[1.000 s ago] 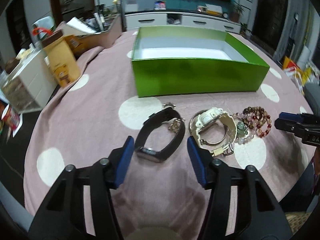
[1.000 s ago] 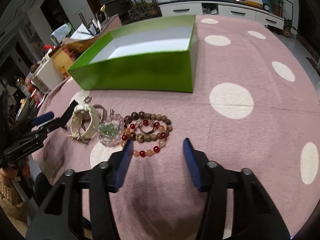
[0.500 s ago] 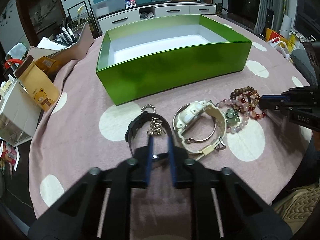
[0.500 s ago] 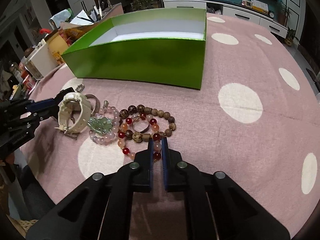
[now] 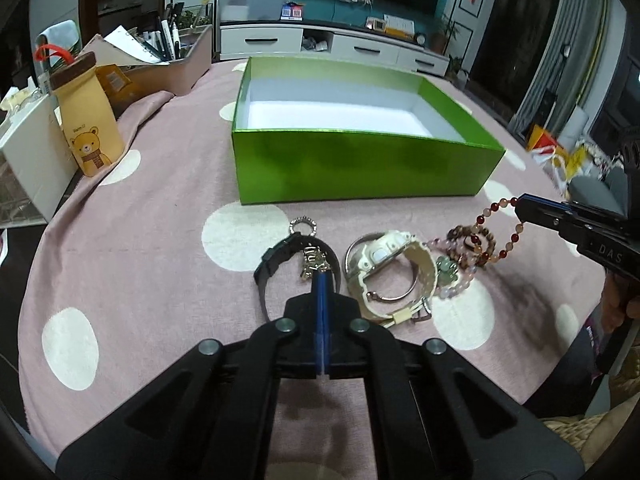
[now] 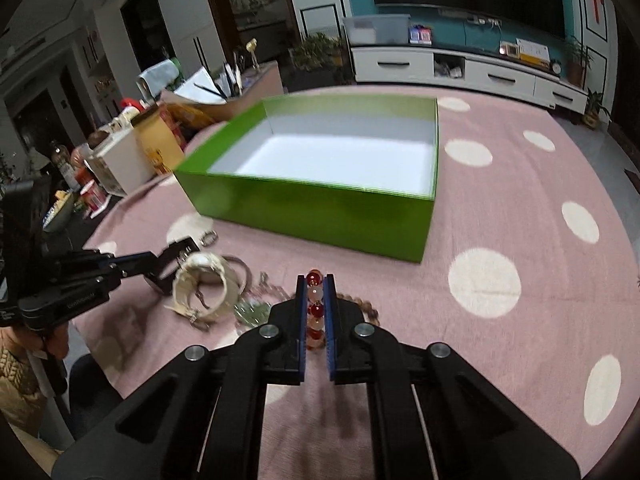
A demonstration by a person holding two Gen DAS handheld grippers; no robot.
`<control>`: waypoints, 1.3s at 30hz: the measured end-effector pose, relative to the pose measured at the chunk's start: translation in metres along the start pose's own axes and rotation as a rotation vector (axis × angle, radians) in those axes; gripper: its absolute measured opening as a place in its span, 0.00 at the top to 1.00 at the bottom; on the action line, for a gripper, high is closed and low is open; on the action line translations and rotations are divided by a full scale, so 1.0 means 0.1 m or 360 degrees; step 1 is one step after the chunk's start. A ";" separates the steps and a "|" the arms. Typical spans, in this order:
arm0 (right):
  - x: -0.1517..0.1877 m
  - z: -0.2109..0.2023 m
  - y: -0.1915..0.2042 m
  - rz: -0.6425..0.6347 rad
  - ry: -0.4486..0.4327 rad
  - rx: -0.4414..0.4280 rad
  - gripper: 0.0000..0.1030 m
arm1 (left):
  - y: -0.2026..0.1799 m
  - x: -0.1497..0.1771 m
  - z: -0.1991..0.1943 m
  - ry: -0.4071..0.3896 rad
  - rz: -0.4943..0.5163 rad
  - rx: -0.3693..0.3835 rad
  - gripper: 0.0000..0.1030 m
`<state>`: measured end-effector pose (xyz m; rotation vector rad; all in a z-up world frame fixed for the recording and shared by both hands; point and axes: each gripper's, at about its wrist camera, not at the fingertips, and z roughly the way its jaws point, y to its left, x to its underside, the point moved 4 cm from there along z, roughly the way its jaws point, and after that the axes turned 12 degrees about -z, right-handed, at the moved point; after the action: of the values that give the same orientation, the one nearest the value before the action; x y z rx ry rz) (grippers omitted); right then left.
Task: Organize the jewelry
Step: 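Close the left tool on the black watch strap while the right tool grasps the red bead bracelet, then lift the black watch with the left tool while the right tool carries the red bracelet to the green box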
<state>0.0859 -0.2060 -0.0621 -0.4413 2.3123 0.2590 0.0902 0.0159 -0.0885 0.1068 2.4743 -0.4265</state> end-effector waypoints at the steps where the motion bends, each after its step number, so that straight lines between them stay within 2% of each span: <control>1: -0.02 -0.03 0.00 -0.0001 -0.0016 -0.0002 0.93 | 0.01 -0.01 -0.02 -0.0007 -0.0015 0.0012 1.00; 7: -0.14 -0.17 0.05 -0.0018 -0.0085 -0.0009 0.93 | 0.04 -0.06 -0.15 -0.0046 -0.0083 0.0083 1.00; 10: -0.16 -0.22 0.05 -0.0024 -0.0102 -0.0009 0.93 | -0.01 -0.06 -0.17 -0.0035 -0.0028 0.0108 1.00; 12: -0.16 -0.24 0.05 -0.0024 -0.0106 -0.0010 0.93 | -0.06 -0.02 -0.12 0.0004 0.0044 0.0085 1.00; 14: -0.15 -0.24 0.05 -0.0017 -0.0108 -0.0015 0.93 | -0.10 -0.01 -0.06 0.0034 0.0102 0.0040 0.92; 16: -0.15 -0.23 0.06 -0.0008 -0.0108 -0.0018 0.93 | -0.14 0.00 0.03 0.0075 0.0162 -0.0014 0.88; 19: -0.13 -0.24 0.05 0.0005 -0.0108 -0.0022 0.93 | -0.23 0.01 0.15 0.0152 0.0282 -0.0068 0.70; 20: -0.13 -0.25 0.04 0.0009 -0.0108 -0.0022 0.93 | -0.24 0.02 0.18 0.0175 0.0312 -0.0085 0.69; 24: -0.12 -0.26 0.01 0.0028 -0.0116 -0.0018 0.93 | -0.32 0.02 0.28 0.0280 0.0439 -0.0137 0.73; 26: -0.12 -0.26 0.00 0.0038 -0.0114 -0.0016 0.93 | -0.34 0.04 0.30 0.0346 0.0474 -0.0111 0.85; 27: -0.11 -0.25 -0.01 0.0041 -0.0111 -0.0015 0.93 | -0.37 0.03 0.31 0.0375 0.0496 -0.0106 0.86; 32: -0.10 -0.29 -0.03 0.0047 -0.0120 -0.0001 0.93 | -0.30 -0.02 0.31 0.0497 0.0460 -0.0040 0.87; 39: -0.08 -0.28 -0.05 0.0072 -0.0111 -0.0008 0.93 | -0.20 0.01 0.27 0.0546 0.0502 -0.0067 0.87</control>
<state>0.0750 -0.2174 -0.0372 -0.3773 2.2556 0.2978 0.1016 -0.0117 -0.1043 0.5880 2.7323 -0.2340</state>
